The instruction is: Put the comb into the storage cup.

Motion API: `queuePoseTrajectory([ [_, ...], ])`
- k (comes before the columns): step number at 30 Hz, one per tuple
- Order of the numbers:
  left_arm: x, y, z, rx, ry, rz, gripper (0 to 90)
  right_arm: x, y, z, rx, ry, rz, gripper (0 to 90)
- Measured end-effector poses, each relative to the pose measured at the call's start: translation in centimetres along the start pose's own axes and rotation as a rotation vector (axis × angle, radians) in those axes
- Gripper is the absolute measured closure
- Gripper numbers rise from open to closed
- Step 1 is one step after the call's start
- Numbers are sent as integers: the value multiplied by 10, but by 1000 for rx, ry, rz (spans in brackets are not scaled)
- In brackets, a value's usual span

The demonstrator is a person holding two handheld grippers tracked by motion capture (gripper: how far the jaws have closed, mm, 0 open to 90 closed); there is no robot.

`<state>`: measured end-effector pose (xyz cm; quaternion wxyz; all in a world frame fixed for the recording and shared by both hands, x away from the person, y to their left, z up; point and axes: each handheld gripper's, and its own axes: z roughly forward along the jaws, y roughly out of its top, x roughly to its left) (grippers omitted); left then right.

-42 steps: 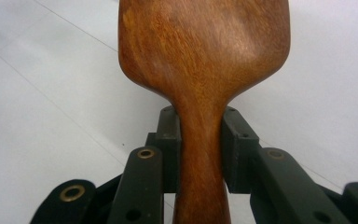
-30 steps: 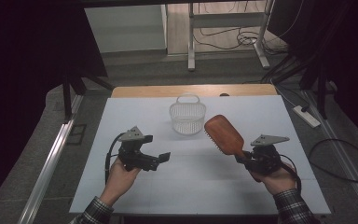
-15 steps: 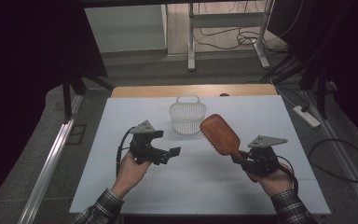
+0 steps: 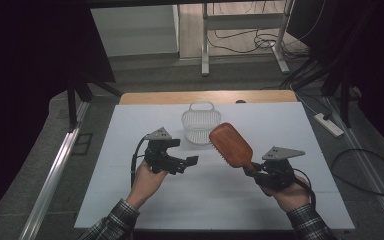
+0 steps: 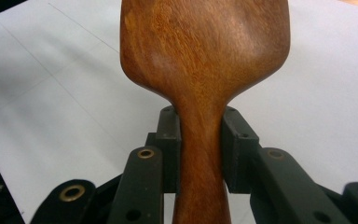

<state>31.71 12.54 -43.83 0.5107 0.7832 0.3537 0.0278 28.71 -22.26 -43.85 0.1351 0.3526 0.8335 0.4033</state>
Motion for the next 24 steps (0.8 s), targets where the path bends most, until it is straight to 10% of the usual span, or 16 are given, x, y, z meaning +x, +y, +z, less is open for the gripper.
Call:
queuePoseTrajectory([
  [24,-1,-6,11,-28,-97,-77,0,31,5,16,-57,85,-52,719],
])
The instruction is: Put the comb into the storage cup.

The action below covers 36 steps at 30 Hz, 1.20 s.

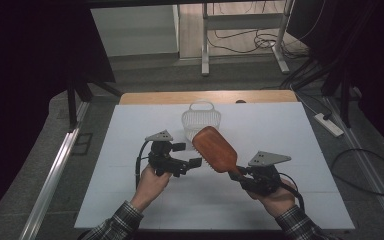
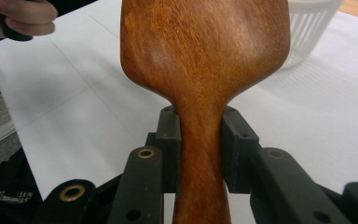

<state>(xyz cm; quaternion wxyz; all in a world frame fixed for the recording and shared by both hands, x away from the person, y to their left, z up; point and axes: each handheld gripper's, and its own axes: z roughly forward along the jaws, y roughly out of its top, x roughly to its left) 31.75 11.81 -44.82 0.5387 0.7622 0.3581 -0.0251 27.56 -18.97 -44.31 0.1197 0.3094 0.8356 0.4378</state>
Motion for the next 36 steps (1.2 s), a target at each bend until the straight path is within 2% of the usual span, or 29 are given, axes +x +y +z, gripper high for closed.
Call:
queuePoseTrajectory([
  [8,2,-1,2,5,-16,-23,0,10,3,7,-13,30,-13,718],
  [17,1,-1,6,12,-17,-33,0,17,4,14,-24,44,-14,718],
  [26,4,-1,8,0,-51,-74,0,24,4,19,-28,51,-26,718],
  [36,5,-1,10,-13,-79,-95,0,28,4,21,-39,63,-37,718],
])
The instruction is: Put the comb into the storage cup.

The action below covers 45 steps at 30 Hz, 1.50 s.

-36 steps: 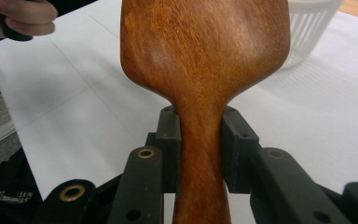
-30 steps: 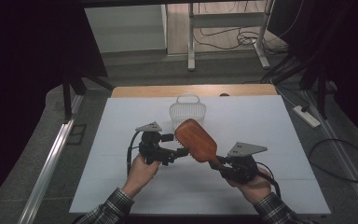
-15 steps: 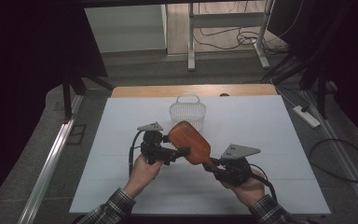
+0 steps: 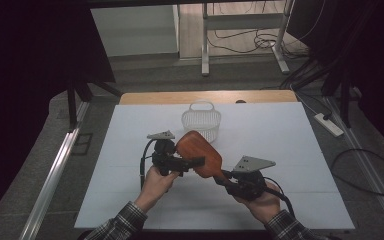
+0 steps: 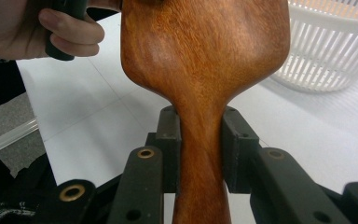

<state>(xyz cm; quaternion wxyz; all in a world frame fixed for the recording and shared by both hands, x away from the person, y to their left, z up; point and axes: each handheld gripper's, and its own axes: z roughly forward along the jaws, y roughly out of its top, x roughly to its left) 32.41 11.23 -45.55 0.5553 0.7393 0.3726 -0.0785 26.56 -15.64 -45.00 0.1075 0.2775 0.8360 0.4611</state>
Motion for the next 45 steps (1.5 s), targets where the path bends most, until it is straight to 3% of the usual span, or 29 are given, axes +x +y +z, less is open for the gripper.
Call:
queuePoseTrajectory([
  [4,2,0,1,-3,-31,-18,0,2,0,1,-5,3,-9,718],
  [11,2,-1,1,2,-35,-38,27,4,0,2,-3,6,-21,718],
  [13,2,-1,0,-2,-45,-43,66,4,0,3,-1,7,-27,718],
  [14,3,-1,-1,-3,-59,-46,160,4,-1,4,4,5,-33,718],
  [15,2,0,-2,-9,-74,-54,182,5,-1,4,5,5,-35,717],
  [19,3,-1,-3,-9,-74,-66,262,4,-1,5,6,10,-41,718],
  [23,7,-1,-5,-15,-127,-110,348,2,-2,5,9,21,-34,718],
  [36,8,0,-7,7,-185,-136,482,4,-5,14,60,-13,-97,717],
  [39,6,1,-6,12,-193,-129,503,5,-5,15,66,-21,-103,713],
  [45,-1,4,-8,18,-171,-70,516,4,-6,14,69,-31,-106,696],
])
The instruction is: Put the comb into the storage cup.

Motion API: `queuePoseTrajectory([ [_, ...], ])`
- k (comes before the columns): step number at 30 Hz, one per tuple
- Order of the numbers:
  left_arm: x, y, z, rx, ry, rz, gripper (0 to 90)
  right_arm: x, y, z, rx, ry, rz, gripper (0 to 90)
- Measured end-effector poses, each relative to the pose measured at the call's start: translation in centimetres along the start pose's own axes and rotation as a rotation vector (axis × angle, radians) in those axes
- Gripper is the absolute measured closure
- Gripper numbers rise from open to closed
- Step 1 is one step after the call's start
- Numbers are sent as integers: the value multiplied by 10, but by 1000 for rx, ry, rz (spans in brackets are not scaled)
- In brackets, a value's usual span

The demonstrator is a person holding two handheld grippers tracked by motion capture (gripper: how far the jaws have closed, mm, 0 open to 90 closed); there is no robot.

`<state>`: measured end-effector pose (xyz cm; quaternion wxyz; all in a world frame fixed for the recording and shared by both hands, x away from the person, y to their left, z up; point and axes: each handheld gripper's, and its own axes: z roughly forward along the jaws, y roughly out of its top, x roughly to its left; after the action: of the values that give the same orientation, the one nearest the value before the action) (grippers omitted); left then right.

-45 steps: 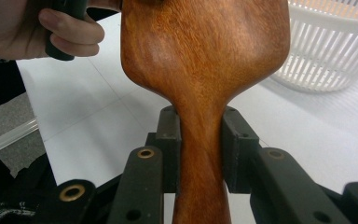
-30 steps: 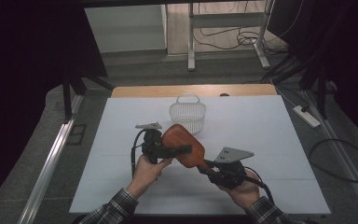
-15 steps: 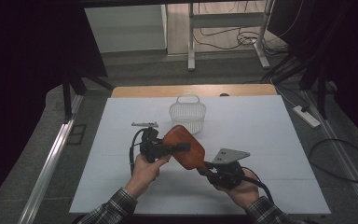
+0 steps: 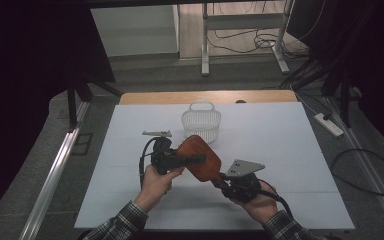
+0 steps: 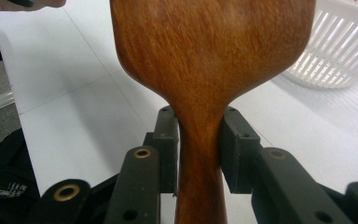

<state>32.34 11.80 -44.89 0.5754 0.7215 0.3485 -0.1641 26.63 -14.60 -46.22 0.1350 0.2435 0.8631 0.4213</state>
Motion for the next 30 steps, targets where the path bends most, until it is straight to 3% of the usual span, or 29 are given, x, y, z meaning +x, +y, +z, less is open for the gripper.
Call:
queuePoseTrajectory([
  [8,-2,2,-5,-5,40,35,516,-2,-1,2,28,4,11,525],
  [12,-3,4,-6,-5,58,52,514,-4,-3,4,54,31,20,414],
  [14,-3,4,-7,3,67,60,513,-7,-4,7,95,72,47,347],
  [16,-3,5,-6,11,78,66,512,-8,-6,7,114,75,58,295],
  [21,-5,6,-7,15,97,80,512,-10,-8,3,97,55,57,247],
  [30,-7,11,-15,5,127,105,511,-13,-10,1,108,81,80,181],
])
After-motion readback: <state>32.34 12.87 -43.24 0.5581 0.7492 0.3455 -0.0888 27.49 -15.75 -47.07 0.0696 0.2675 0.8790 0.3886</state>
